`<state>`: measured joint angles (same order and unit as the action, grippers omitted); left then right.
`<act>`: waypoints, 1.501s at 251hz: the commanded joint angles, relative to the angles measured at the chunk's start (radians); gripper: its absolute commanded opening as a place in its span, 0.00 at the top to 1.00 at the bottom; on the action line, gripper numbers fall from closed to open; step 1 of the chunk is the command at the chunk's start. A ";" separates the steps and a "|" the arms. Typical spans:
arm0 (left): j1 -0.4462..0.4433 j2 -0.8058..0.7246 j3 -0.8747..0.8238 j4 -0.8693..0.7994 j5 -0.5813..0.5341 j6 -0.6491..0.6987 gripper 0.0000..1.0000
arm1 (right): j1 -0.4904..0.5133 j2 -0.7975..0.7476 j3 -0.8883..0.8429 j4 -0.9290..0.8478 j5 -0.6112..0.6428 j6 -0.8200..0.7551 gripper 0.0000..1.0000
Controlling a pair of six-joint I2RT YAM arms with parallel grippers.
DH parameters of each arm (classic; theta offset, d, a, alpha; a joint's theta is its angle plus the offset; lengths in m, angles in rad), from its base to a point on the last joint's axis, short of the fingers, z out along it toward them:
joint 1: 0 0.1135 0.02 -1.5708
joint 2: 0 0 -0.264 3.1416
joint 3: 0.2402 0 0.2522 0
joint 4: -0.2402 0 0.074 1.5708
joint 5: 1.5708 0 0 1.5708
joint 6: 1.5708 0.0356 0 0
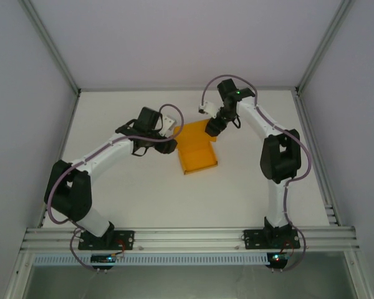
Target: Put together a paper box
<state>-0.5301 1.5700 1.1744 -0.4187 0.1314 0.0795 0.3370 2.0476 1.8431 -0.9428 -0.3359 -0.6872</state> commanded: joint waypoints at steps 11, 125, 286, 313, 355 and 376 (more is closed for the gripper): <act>0.003 -0.054 -0.009 0.011 0.038 0.014 0.25 | -0.011 -0.046 -0.040 0.002 0.009 0.049 0.48; 0.003 0.089 0.111 -0.006 0.102 0.070 0.24 | -0.002 -0.081 -0.111 0.019 0.002 0.077 0.85; 0.016 0.143 0.166 -0.037 0.092 0.064 1.00 | 0.006 -0.114 -0.148 0.046 0.014 0.080 0.98; 0.016 0.130 0.163 -0.005 0.075 -0.006 1.00 | 0.021 -0.144 -0.173 0.094 0.052 0.156 1.00; 0.005 0.101 0.144 0.078 0.063 -0.206 1.00 | 0.067 -0.219 -0.241 0.248 0.160 0.507 1.00; -0.011 0.096 0.129 0.126 0.027 -0.314 1.00 | 0.113 -0.249 -0.301 0.333 0.234 0.714 1.00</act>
<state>-0.5179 1.7016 1.3140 -0.3840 0.1822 -0.0414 0.3862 1.8729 1.6039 -0.7635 -0.1890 -0.3195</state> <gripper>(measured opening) 0.061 0.055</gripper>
